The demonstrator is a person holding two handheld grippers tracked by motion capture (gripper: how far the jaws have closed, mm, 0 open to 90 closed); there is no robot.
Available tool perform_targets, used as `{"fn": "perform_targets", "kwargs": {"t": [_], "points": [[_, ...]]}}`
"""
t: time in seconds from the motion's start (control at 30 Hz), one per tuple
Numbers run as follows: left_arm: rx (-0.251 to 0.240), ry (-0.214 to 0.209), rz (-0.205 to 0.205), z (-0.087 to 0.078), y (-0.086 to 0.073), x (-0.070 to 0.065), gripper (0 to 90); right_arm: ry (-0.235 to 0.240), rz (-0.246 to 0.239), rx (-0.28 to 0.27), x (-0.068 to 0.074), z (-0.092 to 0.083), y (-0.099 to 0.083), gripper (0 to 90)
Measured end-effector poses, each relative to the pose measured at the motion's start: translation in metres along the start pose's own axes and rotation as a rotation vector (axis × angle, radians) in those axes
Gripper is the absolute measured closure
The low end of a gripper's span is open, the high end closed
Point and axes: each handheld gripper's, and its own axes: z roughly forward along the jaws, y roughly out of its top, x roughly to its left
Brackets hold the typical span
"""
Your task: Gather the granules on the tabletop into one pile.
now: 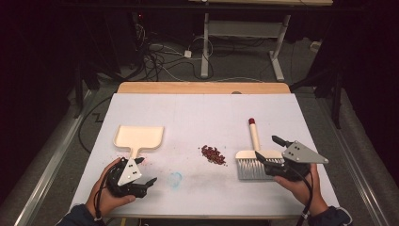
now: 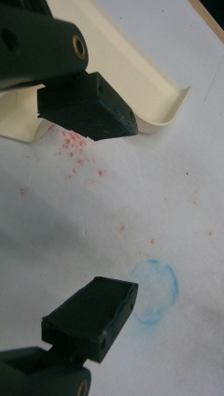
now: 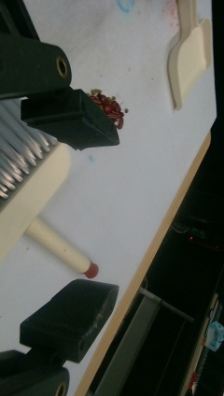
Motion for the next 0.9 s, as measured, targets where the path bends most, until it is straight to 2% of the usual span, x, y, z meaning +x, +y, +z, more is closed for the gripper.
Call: {"fn": "perform_targets", "kwargs": {"t": [0.2, 0.3, 0.47, 0.57, 0.7, 0.9], "points": [[0.001, 0.003, -0.001, 0.002, 0.001, 0.001, 20.4, 0.010, 0.015, -0.010, 0.009, -0.009, -0.020, 24.6], [-0.001, 0.009, -0.006, 0.002, 0.001, 0.001, 20.4, -0.006, 0.005, 0.004, 0.013, -0.013, -0.027, 24.2], [-0.002, 0.017, 0.000, 0.001, 0.001, 0.000, 19.8, 0.013, -0.013, 0.039, 0.018, -0.013, -0.037, 22.9], [-0.006, 0.018, 0.000, -0.001, 0.001, -0.002, 19.0, -0.001, -0.043, 0.067, 0.020, -0.009, -0.038, 19.5], [-0.008, 0.018, 0.000, -0.002, 0.000, -0.002, 18.5, 0.004, -0.026, 0.057, 0.021, -0.009, -0.037, 19.3], [-0.011, 0.017, -0.006, -0.004, -0.002, -0.002, 18.4, 0.003, -0.039, 0.045, 0.026, -0.010, -0.032, 19.2]]}}
